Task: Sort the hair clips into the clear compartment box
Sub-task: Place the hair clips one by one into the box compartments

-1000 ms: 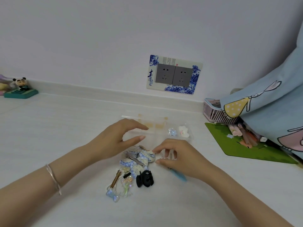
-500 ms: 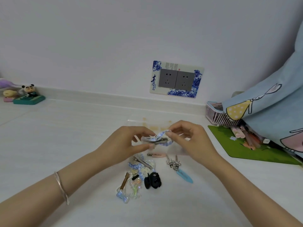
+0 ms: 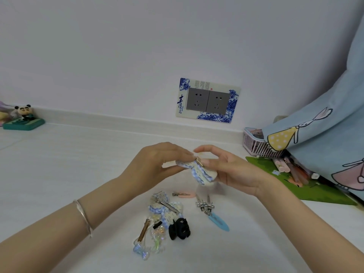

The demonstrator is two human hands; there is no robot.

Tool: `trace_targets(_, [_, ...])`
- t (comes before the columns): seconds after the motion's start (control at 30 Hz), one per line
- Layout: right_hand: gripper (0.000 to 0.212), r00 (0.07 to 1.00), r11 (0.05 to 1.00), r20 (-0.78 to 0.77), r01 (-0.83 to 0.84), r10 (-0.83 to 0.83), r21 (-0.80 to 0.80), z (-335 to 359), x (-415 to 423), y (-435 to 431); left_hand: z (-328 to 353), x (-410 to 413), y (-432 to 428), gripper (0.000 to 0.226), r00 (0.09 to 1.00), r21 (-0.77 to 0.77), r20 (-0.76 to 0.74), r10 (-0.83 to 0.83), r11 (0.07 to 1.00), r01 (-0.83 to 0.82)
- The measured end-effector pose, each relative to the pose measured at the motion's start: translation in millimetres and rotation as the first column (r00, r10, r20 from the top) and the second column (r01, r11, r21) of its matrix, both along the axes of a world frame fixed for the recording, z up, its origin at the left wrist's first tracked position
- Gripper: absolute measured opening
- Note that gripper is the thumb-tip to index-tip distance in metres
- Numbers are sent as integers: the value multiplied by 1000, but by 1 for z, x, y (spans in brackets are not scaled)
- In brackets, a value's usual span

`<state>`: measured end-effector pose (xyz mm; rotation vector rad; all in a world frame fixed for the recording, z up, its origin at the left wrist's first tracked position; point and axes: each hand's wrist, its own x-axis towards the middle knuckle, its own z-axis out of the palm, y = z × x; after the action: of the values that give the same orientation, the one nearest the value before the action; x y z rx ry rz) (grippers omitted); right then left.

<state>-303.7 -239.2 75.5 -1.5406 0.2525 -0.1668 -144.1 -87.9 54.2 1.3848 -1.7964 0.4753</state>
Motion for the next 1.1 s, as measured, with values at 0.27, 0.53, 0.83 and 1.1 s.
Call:
trace_targets(0.27, [27,994,993,35,104,-102,-63,-4,15,-13,-15,13,-12,46,978,46,-60,199,979,-196])
trace_targets(0.53, [24,909,668,35,330,-415,-667,-15,38,-27,-36,32,-13,42,955,161,-124,268,955,-247])
trace_targets(0.83, [26,879,364,73,270,-472,-891,-24,51,-26,-47,35,-14,36,956,199,-129,265,951,-236])
trace_targets(1.1, [38,965,337,87,170,-248,-926,-23,34,-30,-52,32,-16,32,963,235,-97,253,946,-225])
